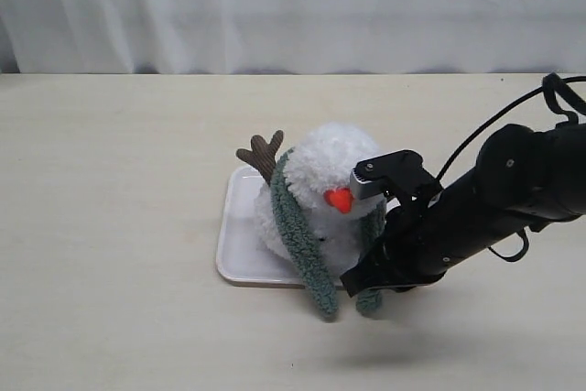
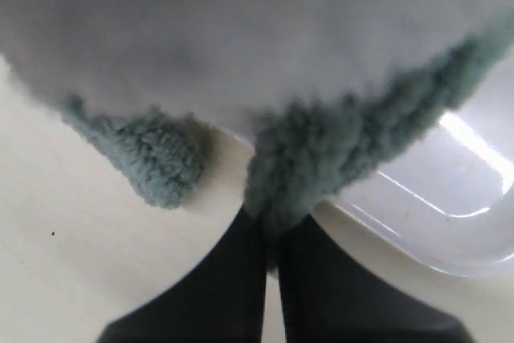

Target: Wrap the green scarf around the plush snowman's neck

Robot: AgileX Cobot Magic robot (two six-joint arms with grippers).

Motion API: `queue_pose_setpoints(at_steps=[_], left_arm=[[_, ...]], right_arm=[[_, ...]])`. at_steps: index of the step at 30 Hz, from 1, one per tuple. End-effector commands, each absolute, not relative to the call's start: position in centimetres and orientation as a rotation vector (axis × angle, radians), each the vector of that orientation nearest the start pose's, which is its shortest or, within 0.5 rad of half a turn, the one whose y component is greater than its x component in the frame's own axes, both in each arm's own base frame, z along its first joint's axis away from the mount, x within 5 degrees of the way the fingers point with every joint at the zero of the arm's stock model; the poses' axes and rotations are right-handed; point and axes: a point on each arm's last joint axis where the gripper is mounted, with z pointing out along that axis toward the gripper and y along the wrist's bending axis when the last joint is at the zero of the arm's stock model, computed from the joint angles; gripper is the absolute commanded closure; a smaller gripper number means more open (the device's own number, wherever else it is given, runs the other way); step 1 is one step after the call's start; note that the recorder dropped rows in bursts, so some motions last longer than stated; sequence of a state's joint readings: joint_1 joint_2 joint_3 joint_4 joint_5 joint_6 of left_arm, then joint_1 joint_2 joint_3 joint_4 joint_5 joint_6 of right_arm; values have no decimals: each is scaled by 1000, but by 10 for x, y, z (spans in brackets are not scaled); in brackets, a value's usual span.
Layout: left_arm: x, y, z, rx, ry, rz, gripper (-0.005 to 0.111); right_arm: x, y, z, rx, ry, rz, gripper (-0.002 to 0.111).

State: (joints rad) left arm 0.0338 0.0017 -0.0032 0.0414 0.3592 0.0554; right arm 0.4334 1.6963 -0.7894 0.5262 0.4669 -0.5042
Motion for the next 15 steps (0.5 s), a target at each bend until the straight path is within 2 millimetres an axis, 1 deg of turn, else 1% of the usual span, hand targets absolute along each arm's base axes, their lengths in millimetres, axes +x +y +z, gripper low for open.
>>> queue_pose_setpoints(at_steps=[1, 7, 15], left_arm=[[53, 3, 182, 40, 1828, 100, 107], [53, 3, 182, 40, 1828, 100, 107], [53, 3, 182, 40, 1828, 100, 107]], right_arm=[[255, 143, 140, -726, 2737, 444, 104], [256, 146, 136, -728, 2720, 492, 104], [255, 147, 137, -738, 2723, 505, 104]])
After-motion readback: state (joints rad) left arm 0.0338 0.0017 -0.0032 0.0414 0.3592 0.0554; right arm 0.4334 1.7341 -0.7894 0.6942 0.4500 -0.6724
